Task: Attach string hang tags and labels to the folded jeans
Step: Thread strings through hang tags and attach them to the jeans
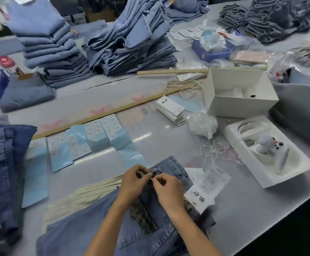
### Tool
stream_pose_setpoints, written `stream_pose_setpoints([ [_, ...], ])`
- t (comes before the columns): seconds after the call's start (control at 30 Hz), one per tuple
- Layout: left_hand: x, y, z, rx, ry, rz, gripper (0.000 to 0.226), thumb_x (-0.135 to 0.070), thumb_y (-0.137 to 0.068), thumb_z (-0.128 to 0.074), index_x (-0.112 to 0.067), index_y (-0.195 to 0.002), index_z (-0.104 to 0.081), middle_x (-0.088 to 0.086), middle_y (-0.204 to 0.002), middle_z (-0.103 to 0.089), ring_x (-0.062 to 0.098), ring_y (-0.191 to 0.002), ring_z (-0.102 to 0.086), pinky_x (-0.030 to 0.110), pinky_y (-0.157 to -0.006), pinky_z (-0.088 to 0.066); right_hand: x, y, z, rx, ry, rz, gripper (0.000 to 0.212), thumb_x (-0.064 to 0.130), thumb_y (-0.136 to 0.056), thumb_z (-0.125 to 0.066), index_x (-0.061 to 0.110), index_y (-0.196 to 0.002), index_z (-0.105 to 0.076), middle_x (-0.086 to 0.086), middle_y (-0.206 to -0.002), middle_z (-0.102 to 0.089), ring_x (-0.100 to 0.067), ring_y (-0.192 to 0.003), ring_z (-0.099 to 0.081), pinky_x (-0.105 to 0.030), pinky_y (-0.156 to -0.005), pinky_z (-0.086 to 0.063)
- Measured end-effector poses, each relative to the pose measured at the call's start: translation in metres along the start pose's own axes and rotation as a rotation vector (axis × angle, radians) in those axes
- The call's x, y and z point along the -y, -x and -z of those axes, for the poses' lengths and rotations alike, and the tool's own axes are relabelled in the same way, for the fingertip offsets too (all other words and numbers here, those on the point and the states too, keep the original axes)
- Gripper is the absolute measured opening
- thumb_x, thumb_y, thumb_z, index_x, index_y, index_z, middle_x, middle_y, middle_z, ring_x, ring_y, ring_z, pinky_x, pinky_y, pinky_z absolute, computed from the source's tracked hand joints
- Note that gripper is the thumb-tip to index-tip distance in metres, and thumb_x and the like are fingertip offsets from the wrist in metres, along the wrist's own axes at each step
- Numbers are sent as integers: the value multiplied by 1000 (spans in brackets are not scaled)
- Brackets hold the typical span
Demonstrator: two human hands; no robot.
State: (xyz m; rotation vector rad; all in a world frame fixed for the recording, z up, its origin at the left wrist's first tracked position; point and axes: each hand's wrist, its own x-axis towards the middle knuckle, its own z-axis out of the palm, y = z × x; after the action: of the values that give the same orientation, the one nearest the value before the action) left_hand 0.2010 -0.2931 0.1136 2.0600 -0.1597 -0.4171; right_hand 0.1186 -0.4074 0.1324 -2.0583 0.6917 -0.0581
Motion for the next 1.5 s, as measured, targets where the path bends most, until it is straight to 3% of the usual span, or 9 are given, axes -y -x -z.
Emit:
stream_pose_setpoints([
  [0.17,4,-1,18,87,148,3,16,-18,-93,-73,-21,-77,-73,-5,-76,-73,9,-70,-65,22,-66,-49,2,-2,-31,-132,-176,-143,22,27,-93,-68,23,-72,-72,10,-68,-69,-9,-67,-63,-30,-60,-48],
  [0.43,8,-5,31,217,238,13,16,-2,-94,-69,-13,-96,-80,2,-89,-79,21,-90,-73,34,-79,-57,5,-5,-42,-117,-349,-142,9,21,-93,-72,25,-93,-81,15,-84,-76,-2,-83,-70,-27,-77,-59],
  [0.57,11,-10,30,216,190,0,14,-6,-91,-74,-17,-87,-81,1,-82,-78,16,-77,-73,29,-73,-57,4,-8,-42,-124,-328,-181,12,22,-93,-71,28,-88,-80,15,-81,-75,-2,-80,-70,-29,-75,-59],
  [0.73,14,-13,17,194,115,38,16,-11,-97,-67,-19,-84,-72,0,-77,-72,2,-65,-62,22,-63,-50,13,-9,-41,-115,-426,-276,31,16,-93,-70,35,-69,-76,18,-75,-75,1,-74,-69,-13,-62,-50],
  [0.83,14,-13,14,111,201,89,14,-15,-103,-56,-12,-91,-63,-1,-78,-71,8,-63,-58,24,-53,-47,15,-9,-25,-29,-176,-129,17,20,-96,-65,28,-95,-79,14,-89,-75,-6,-84,-68,-22,-72,-53],
  [0.97,0,-21,36,-121,476,105,10,-16,-106,-51,-9,-100,-57,4,-92,-76,17,-68,-67,26,-43,-49,0,-6,17,-215,276,402,31,1,-94,-64,14,-122,-71,1,-123,-63,-11,-115,-57,-22,-101,-47],
  [1.07,-17,-24,52,-121,516,-3,9,-16,-107,-50,-13,-101,-55,-1,-99,-78,18,-74,-71,23,-40,-45,-19,-10,45,-39,313,287,35,3,-96,-63,14,-128,-68,0,-134,-61,-15,-125,-53,-31,-113,-41],
  [1.27,-48,-21,54,28,959,43,9,-11,-101,-57,-13,-95,-63,17,-109,-76,19,-74,-72,19,-37,-38,-25,-18,37,106,352,286,32,20,-96,-66,21,-129,-67,7,-122,-67,-15,-113,-59,-36,-101,-46],
  [1.5,-54,-12,48,-3,919,31,12,-10,-90,-70,-17,-87,-79,19,-93,-76,17,-66,-64,22,-46,-45,-7,-33,12,-1,345,373,22,19,-97,-65,14,-119,-70,-1,-110,-68,-17,-102,-59,-28,-85,-47],
])
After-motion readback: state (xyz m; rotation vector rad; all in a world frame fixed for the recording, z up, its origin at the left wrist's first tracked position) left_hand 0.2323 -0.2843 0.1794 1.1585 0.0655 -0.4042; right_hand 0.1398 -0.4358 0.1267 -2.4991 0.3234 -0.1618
